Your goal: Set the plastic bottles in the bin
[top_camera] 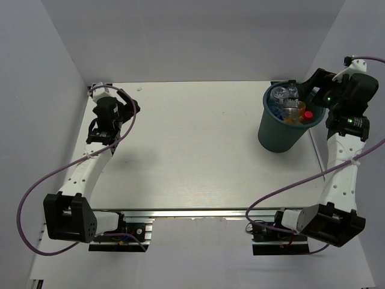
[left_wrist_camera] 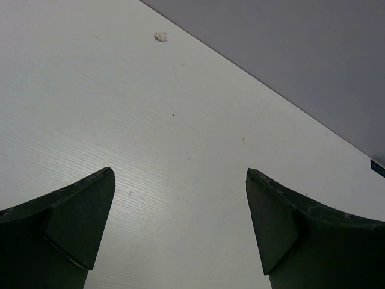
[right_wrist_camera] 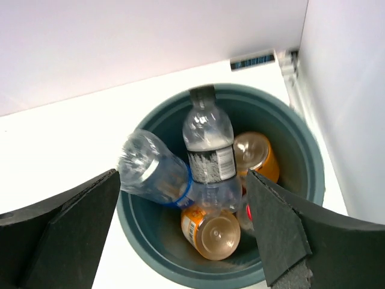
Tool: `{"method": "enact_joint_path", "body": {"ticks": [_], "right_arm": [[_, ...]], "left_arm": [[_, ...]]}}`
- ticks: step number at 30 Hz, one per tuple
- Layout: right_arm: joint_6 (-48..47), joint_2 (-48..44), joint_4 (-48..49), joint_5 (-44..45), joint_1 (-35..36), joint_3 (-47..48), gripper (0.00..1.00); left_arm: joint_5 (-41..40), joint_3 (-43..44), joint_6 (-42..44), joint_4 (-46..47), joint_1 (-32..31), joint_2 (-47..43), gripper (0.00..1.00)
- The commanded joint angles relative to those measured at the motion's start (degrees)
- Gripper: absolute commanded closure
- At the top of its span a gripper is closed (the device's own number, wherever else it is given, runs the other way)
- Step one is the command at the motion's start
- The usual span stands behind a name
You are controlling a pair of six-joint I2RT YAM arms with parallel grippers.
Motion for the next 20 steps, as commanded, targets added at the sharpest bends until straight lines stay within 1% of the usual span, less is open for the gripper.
{"method": "enact_joint_path", "body": {"ticks": [1, 4, 7, 8, 9, 11, 12, 15, 16, 20], "right_arm": [[-1.56, -3.92, 0.63, 0.08, -0.12, 2.30, 0.11], [-1.56, -8.67, 1.42, 3.15, -0.12, -0.68, 0.11], [0.28, -15.08, 1.78, 9.29, -0.12, -7.00, 0.11], [1.50, -16.84, 1.52, 13.75, -0.21, -8.94, 0.11], [2.99, -20.08, 0.47, 15.27, -0.12, -12.78, 0.11], [4.15, -23.35, -0.59, 18.87, -0.12, -16.93, 0.11], [4.41, -25.10, -0.77, 18.98, -0.12, -21.13, 0.11], [4.85, -32.92, -0.77, 20.64, -0.12, -26.78, 0.11], [4.85, -33.99, -0.68, 20.91, -0.12, -28.97, 0.11], [4.42, -36.28, -0.77, 20.04, -0.12, -30.14, 0.11]], "left_arm": [[0.04, 3.21, 1.15, -1.38, 0.37, 0.46, 0.02], [-0.75, 3.48, 1.33, -3.22, 0.37, 0.28, 0.02], [-1.28, 2.51, 0.80, -4.63, 0.38, -1.21, 0.02], [-1.54, 1.29, 0.54, -4.81, 0.46, -1.73, 0.02], [-1.55, 0.50, 0.02, -4.72, 0.46, -2.43, 0.02], [-1.98, -1.35, -0.25, -4.72, 0.46, -4.28, 0.02], [-2.33, -1.79, -0.34, -5.59, 0.46, -4.90, 0.02], [-4.70, -3.20, -0.08, -7.71, 0.46, -6.92, 0.02], [-5.41, -3.64, 0.01, -8.14, 0.46, -7.45, 0.02], [-6.99, -5.57, 0.54, -9.03, 0.46, -10.96, 0.02]]}}
